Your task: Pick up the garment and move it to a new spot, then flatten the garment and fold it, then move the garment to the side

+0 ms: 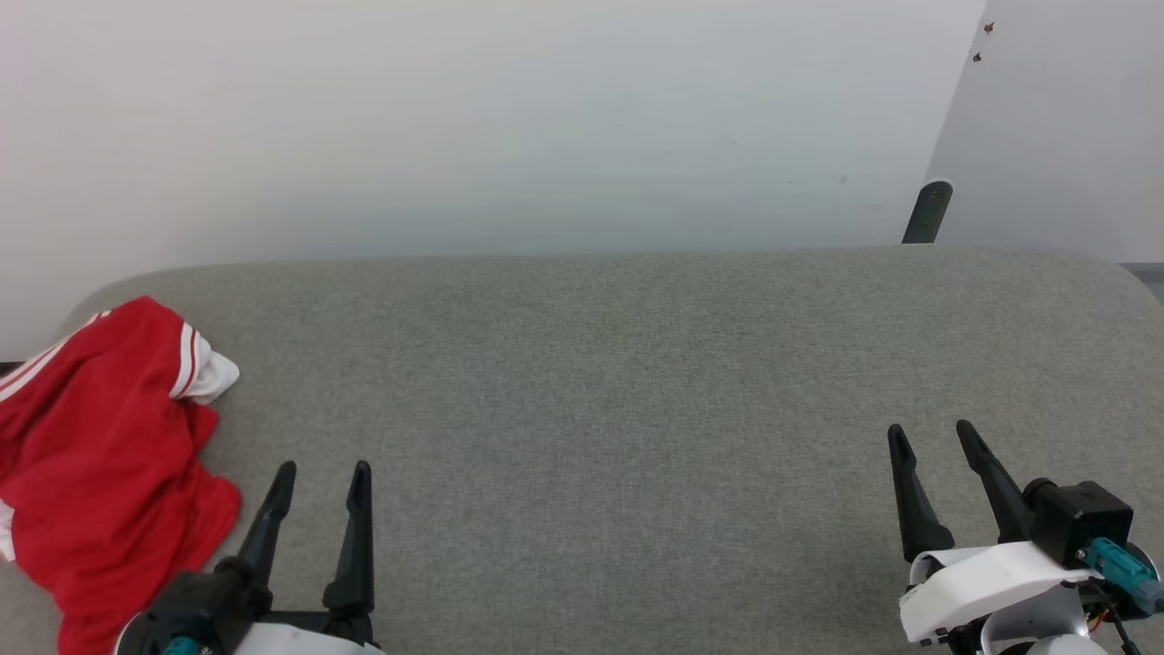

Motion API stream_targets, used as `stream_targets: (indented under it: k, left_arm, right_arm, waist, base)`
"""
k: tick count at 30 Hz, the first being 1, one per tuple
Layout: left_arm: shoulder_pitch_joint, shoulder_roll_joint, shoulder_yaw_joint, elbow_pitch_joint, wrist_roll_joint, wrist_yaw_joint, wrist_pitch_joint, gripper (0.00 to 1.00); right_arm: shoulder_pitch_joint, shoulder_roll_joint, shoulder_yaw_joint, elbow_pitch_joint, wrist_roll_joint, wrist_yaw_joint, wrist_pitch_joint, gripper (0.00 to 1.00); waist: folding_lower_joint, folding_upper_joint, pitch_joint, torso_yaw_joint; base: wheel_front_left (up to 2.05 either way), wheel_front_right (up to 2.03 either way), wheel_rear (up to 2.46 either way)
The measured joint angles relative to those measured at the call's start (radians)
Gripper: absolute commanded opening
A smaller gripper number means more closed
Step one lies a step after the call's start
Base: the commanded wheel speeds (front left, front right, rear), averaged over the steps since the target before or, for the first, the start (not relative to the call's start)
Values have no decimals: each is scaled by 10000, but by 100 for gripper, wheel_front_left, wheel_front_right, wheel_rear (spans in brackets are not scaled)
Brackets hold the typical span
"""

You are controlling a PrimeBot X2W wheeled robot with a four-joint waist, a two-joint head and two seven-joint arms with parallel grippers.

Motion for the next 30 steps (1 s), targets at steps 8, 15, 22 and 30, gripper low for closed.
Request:
stream_targets:
  k: [8,15,22,30]
  left_arm:
    - [123,-25,132,-100,537,-94,-142,100]
    - [240,-29,201,-153,874,-180,-257,100]
    - [280,-63,278,-42,790,-238,-257,100]
    - [291,-31,332,368,566,-267,-257,100]
  right_arm:
    - [10,12,-21,-71,-569,0,-69,100]
    - [40,19,-71,-119,-980,0,-150,100]
    - [117,27,-157,-136,-1097,0,-169,100]
    - [328,36,-213,-151,-1049,0,-132,100]
  waist:
    - [0,0,-68,-37]
    - [0,0,-147,-72]
    - [0,0,-190,-46]
    - [0,-1,-312,190]
  base:
    - [0,0,0]
    - [0,0,0]
    - [0,0,0]
    - [0,0,0]
